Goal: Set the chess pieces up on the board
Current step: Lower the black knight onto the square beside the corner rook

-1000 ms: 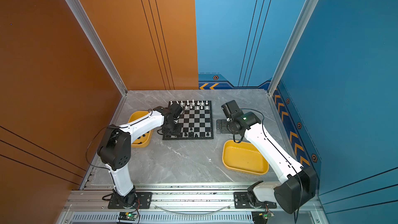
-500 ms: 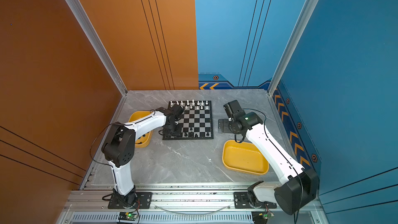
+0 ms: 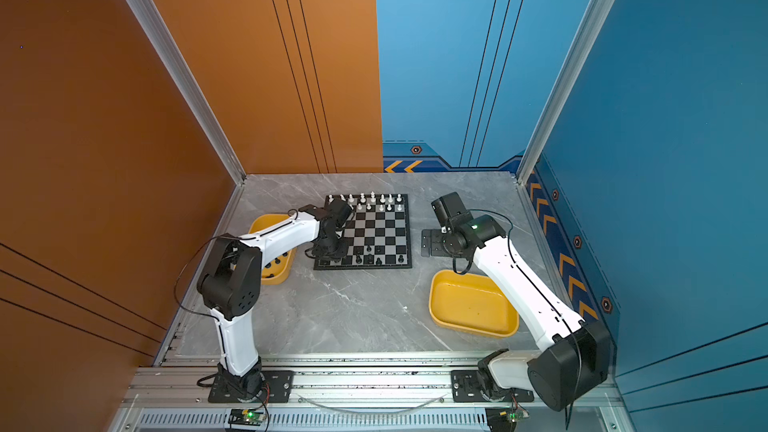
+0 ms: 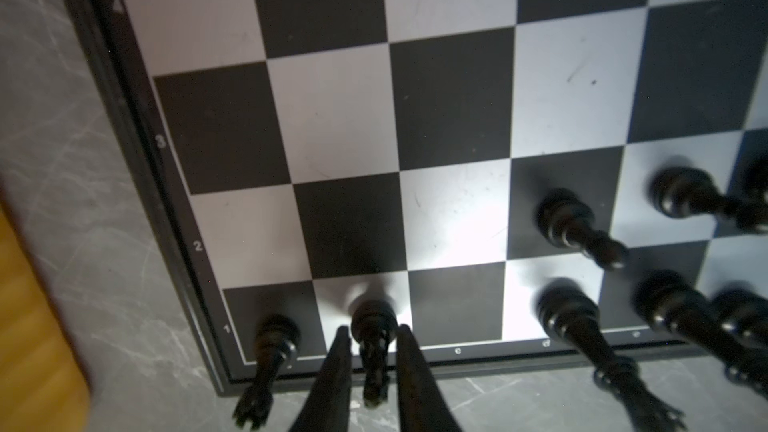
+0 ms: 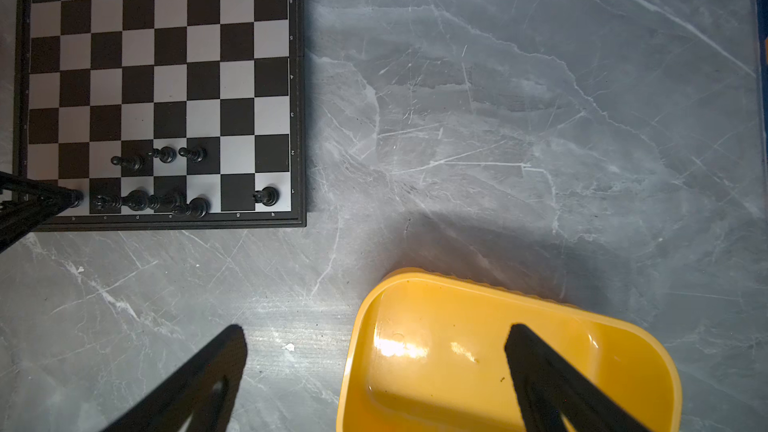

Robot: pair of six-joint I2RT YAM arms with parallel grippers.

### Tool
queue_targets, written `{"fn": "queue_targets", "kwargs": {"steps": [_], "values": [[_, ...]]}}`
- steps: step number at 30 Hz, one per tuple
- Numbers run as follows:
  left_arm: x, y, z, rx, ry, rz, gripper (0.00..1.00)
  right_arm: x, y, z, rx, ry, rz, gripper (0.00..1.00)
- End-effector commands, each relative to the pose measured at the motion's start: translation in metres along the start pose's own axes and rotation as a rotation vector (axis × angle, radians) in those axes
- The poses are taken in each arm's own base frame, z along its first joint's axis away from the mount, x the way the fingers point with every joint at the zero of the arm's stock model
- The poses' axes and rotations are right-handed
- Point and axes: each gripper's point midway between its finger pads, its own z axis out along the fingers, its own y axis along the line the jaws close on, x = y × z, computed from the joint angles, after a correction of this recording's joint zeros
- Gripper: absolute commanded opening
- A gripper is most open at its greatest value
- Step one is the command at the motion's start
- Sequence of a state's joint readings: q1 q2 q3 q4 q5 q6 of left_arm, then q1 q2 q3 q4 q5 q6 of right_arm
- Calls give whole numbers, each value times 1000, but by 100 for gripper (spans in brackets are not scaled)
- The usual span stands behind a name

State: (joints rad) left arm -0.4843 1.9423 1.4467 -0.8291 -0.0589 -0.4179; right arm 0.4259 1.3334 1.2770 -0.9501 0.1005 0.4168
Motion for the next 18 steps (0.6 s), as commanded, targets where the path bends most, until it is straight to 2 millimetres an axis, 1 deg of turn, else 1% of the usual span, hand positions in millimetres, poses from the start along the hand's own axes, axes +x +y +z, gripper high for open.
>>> {"fn": "queue_targets", "kwargs": {"steps": [1,4,9,12,15,18], "values": [[-3,1,-4,9,-1,-4,34,-3,1,-1,-7,6,1,100],[-5,1,-9,14,-12,-6,39,-4,2,-1,-9,8,0,100],[-12,-2,-21,36,-45,-11,41,-5,4,0,-14,8,-1,100],[-16,-4,-26,48,-58,-13,41,-5,4,0,-17,9,1,100],[-16,-5,-28,55,-59,-14,40,-5,4,-1,-19,7,5,100],[-15,-5,-27,57,-52,-14,36,-4,4,0,-20,10,8,100]]}}
